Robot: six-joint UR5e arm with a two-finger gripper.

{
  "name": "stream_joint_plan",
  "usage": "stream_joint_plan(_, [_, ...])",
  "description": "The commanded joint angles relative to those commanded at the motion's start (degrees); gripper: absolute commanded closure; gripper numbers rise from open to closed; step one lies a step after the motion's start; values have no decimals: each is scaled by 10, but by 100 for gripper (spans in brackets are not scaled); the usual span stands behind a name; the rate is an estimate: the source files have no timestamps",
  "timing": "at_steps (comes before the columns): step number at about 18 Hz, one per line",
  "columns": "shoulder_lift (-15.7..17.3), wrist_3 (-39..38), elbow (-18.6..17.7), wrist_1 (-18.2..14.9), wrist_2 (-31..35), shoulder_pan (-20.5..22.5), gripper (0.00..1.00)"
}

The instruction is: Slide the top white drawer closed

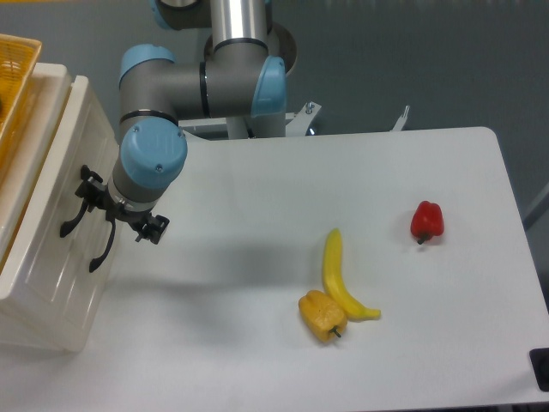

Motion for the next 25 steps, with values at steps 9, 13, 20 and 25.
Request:
stream_joint_plan(9, [13, 4, 12, 7, 76, 77, 0])
stream_joint_plan(13, [13, 52, 26, 7, 138, 107, 0])
stream_joint_plan(20, [12, 268, 40, 7, 187, 188, 0])
stream_joint_plan(25, [12, 345, 41, 9, 201, 253, 0])
